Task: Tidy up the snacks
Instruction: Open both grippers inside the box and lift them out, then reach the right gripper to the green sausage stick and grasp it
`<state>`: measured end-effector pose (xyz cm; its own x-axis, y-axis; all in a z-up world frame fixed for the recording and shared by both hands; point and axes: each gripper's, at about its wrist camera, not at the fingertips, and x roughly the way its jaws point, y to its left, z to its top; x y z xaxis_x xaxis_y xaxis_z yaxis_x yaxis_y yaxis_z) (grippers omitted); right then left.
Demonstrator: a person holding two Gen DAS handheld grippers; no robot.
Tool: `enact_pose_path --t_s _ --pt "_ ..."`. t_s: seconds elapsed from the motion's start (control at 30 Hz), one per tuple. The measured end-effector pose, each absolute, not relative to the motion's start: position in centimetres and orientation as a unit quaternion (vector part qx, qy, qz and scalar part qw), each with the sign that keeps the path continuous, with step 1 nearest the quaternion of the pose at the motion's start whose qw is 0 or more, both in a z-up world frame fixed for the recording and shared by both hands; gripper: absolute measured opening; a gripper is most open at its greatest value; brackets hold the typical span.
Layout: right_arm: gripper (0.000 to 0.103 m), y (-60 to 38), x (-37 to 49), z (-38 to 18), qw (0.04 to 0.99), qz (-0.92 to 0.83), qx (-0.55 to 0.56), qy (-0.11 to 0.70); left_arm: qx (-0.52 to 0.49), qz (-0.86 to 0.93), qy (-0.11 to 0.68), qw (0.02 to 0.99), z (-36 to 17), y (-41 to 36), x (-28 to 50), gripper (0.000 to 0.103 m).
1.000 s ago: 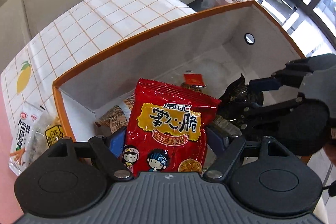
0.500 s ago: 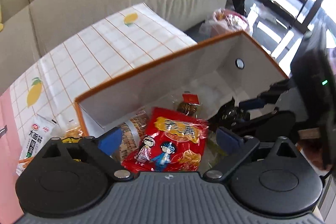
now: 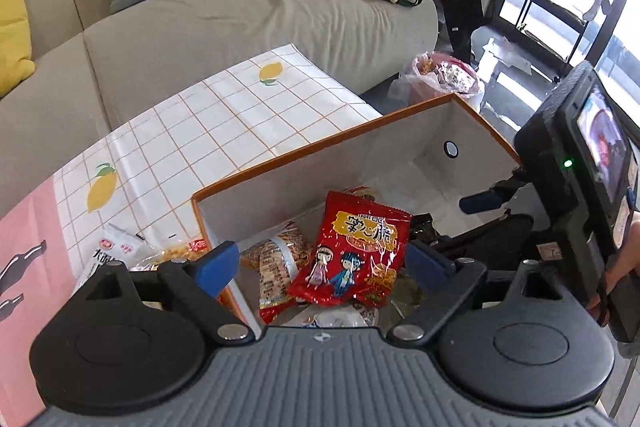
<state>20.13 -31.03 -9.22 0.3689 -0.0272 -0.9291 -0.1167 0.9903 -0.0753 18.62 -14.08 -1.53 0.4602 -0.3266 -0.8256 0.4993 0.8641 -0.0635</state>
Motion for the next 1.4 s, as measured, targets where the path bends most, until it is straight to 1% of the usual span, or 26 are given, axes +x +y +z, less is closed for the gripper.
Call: enact_pose_path --t_s 0.07,0.2,0.43,0.63,0.8,0.9,1.1,1.17,1.3,1.4 --pt "0.064 -30.8 19.4 -8.3 0.833 0.023 -0.059 0.549 0.091 -0.243 0.456 0.852 -1.1 -13.5 18.1 0.103" --pt "0.075 -30.5 17.6 -6.2 0.851 0.016 -0.025 0.524 0.085 -0.239 0.446 0.858 -0.1 -12.3 16.7 0.103" --pt "0.082 -28.4 13.9 -3.3 0.876 0.032 0.043 0.479 0.066 -0.225 0.428 0.873 1.5 -10.0 14.3 0.103" --pt "0.084 -25.2 10.7 -1.4 0.899 0.040 0.057 0.433 0.050 -0.200 0.414 0.887 2.3 -7.2 12.5 0.102" --pt "0.085 -22.4 8.4 -0.9 0.913 0.038 0.059 0.401 0.029 -0.180 0.413 0.892 2.1 -4.1 11.2 0.096" --pt "0.086 -20.9 7.3 -0.8 0.919 0.045 0.051 0.388 0.010 -0.172 0.416 0.893 1.6 -2.1 10.6 0.096" --pt "0.086 -17.4 6.6 -1.6 0.916 0.089 0.030 0.390 -0.007 -0.158 0.430 0.889 -0.3 2.1 9.5 0.094" --pt "0.086 -16.3 6.7 -1.9 0.915 0.106 0.020 0.389 -0.020 -0.154 0.436 0.886 -1.2 3.6 9.3 0.092" --pt "0.084 -14.0 7.1 -2.4 0.914 0.137 -0.010 0.382 -0.035 -0.142 0.440 0.886 -2.3 6.3 9.0 0.091" --pt "0.078 -12.7 7.4 -2.7 0.911 0.153 -0.031 0.382 -0.048 -0.142 0.444 0.884 -3.0 8.0 9.1 0.090"
